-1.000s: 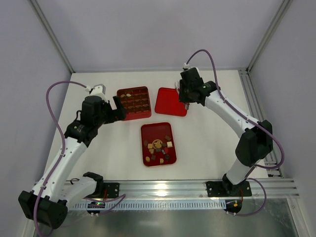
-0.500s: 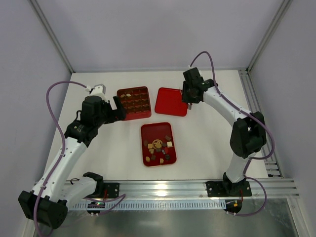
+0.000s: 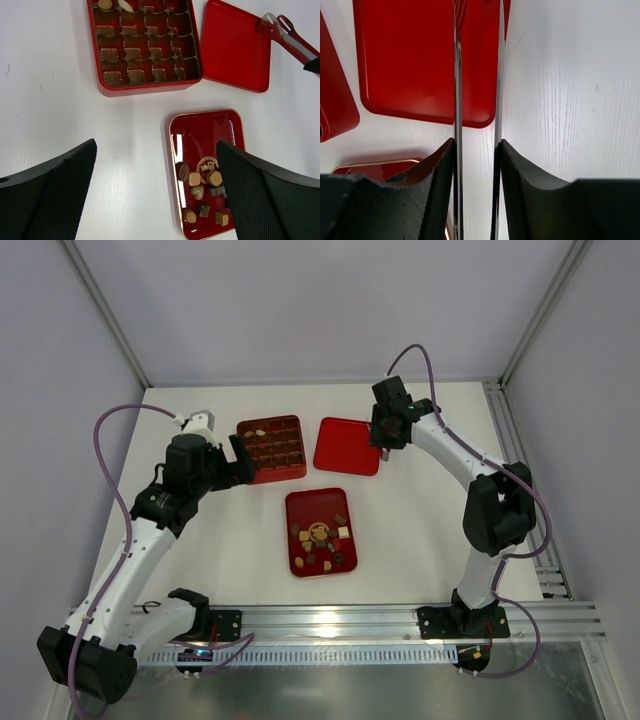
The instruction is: Pack the chocolate
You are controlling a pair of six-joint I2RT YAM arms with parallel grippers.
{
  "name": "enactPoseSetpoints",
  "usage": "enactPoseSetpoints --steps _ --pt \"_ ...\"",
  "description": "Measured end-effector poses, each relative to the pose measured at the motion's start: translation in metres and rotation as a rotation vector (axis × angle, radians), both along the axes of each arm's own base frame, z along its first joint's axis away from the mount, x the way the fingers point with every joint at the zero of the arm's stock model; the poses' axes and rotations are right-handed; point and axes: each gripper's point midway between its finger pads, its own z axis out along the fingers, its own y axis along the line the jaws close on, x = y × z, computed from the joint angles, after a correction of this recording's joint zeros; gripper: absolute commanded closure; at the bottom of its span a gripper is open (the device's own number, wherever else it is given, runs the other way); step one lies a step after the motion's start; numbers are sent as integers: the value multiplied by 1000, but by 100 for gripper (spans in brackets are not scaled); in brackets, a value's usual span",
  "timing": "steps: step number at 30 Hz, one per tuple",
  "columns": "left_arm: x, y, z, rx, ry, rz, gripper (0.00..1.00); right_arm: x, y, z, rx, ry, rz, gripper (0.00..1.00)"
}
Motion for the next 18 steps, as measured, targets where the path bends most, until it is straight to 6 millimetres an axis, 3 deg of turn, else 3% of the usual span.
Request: enactPoseSetpoints --steps 9,18 --pt "0 0 0 0 0 0 0 4 1 -17 -3 39 -2 59" --pt "0 0 0 0 0 0 0 12 3 -14 9 27 -6 62"
